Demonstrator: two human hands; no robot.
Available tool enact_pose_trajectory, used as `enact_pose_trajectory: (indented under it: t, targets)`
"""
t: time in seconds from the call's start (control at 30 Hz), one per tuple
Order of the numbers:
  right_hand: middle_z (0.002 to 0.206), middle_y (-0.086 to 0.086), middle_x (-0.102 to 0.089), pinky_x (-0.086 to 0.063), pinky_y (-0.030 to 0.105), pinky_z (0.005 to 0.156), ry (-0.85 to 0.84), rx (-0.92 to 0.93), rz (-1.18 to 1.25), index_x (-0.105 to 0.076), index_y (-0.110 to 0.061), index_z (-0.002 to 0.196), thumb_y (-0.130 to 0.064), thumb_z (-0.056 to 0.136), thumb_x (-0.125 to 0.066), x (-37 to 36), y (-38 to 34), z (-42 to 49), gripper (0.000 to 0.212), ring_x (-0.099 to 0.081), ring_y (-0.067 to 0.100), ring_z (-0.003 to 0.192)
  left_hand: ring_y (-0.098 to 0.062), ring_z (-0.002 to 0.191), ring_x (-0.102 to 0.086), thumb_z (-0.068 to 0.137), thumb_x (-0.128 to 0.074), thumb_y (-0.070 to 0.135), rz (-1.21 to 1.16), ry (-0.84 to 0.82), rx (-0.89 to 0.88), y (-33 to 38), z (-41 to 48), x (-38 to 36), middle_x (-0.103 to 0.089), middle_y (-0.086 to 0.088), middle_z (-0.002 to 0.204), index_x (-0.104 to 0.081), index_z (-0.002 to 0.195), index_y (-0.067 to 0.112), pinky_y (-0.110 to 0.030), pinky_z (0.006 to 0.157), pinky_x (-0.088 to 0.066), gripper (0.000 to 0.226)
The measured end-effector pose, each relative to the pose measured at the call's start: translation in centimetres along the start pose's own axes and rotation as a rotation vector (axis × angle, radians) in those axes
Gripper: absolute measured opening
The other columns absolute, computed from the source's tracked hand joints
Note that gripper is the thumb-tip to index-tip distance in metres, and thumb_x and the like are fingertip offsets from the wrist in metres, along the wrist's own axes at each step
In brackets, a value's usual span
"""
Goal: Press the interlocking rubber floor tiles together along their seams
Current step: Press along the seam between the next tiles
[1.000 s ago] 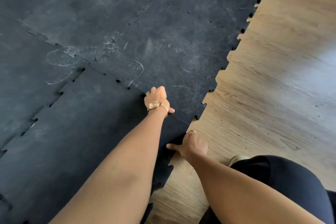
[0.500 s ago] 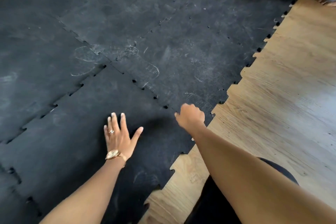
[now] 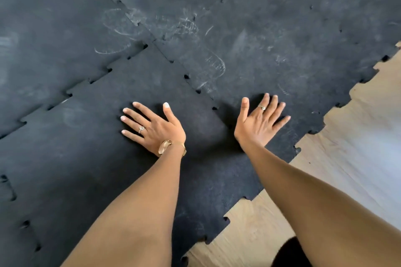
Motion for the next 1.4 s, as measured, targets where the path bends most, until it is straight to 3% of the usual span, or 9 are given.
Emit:
enact_pose_trajectory:
  t: [0.2, 0.4, 0.6, 0.8, 1.0, 1.1, 1.2, 1.4]
  targets:
    - [0.164, 0.004, -0.015, 0.001, 0.066, 0.116, -0.024, 0.039, -0.143, -0.015, -0.021, 0.157, -0.060, 0.095, -0.011, 0.0, -0.6, 0.8, 0.073, -0.005, 0.031, 0.152, -0.034, 0.149, 0.001, 0.095, -0.017, 0.060, 0.009, -0.013, 0.033, 0.3, -0.2, 0.2, -0.004, -0.016, 0.162, -0.006, 0.154, 0.011, -0.057, 0.118, 0.000, 0.077]
    - [0.165, -0.002, -0.011, 0.004, 0.062, 0.117, -0.041, 0.008, -0.102, -0.013, -0.024, 0.157, -0.061, 0.097, -0.020, 0.5, -0.2, 0.4, 0.071, -0.002, 0.027, 0.153, -0.034, 0.149, 0.002, 0.095, -0.017, 0.062, 0.014, 0.001, 0.031, 0.1, -0.3, 0.1, -0.003, -0.016, 0.162, -0.005, 0.154, 0.013, -0.057, 0.118, 0.000, 0.078]
    - [0.165, 0.002, -0.006, 0.009, 0.069, 0.111, -0.105, -0.182, 0.019, -0.012, -0.017, 0.157, -0.068, 0.093, -0.009, -0.4, -2.5, 1.3, 0.082, 0.004, 0.033, 0.152, -0.034, 0.149, 0.000, 0.095, -0.019, 0.061, 0.013, 0.023, 0.028, 0.1, -0.4, 0.5, -0.005, -0.017, 0.161, -0.005, 0.154, 0.012, -0.057, 0.118, 0.000, 0.078]
    - [0.162, 0.009, -0.015, 0.004, 0.075, 0.108, -0.061, -0.172, -0.055, -0.017, -0.021, 0.156, -0.070, 0.089, 0.000, -0.9, -3.0, 1.3, 0.085, -0.004, 0.042, 0.150, -0.035, 0.148, -0.004, 0.096, -0.022, 0.060, 0.035, 0.044, 0.027, 0.0, -0.5, 0.6, -0.009, -0.018, 0.161, -0.010, 0.154, 0.010, -0.057, 0.118, -0.003, 0.078]
    - [0.163, 0.007, -0.011, 0.003, 0.075, 0.109, -0.106, -0.157, -0.063, -0.014, -0.024, 0.156, -0.068, 0.091, -0.003, -0.6, -3.5, 1.3, 0.080, 0.000, 0.043, 0.150, -0.033, 0.149, -0.001, 0.095, -0.018, 0.062, 0.051, 0.039, 0.040, 0.1, -0.4, 0.7, -0.005, -0.016, 0.162, -0.007, 0.154, 0.012, -0.056, 0.119, -0.002, 0.078]
    - [0.163, 0.006, -0.014, 0.005, 0.072, 0.112, -0.060, -0.173, 0.071, -0.022, -0.022, 0.156, -0.061, 0.096, -0.013, -0.1, -2.9, 1.0, 0.072, 0.000, 0.038, 0.151, -0.033, 0.149, -0.001, 0.094, -0.015, 0.063, 0.052, 0.013, 0.052, 0.2, -0.3, 0.9, -0.005, -0.016, 0.162, -0.006, 0.155, 0.013, -0.056, 0.119, -0.002, 0.079]
    - [0.163, 0.005, -0.013, 0.008, 0.067, 0.115, -0.070, -0.226, 0.194, -0.025, -0.020, 0.155, -0.060, 0.096, -0.012, -0.6, -3.9, 0.2, 0.072, 0.001, 0.031, 0.152, -0.033, 0.149, -0.003, 0.094, -0.011, 0.063, 0.061, 0.020, 0.040, 0.3, -0.5, 1.0, -0.007, -0.016, 0.161, -0.007, 0.155, 0.013, -0.055, 0.119, -0.003, 0.079]
    - [0.163, 0.016, -0.009, 0.004, 0.075, 0.110, -0.093, -0.118, -0.021, -0.016, -0.025, 0.156, -0.066, 0.091, 0.002, -2.1, -6.9, -1.1, 0.079, 0.000, 0.044, 0.149, -0.035, 0.149, -0.006, 0.095, -0.016, 0.061, 0.065, 0.055, 0.028, 0.3, -0.3, 0.4, -0.011, -0.018, 0.161, -0.010, 0.154, 0.011, -0.056, 0.119, -0.004, 0.078]
Point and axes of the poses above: each hand's wrist, its own z-axis towards the middle knuckle, its own x-axis out of the back of the hand, y = z × x, the point moved 7 cm from there along z, towards the middle knuckle
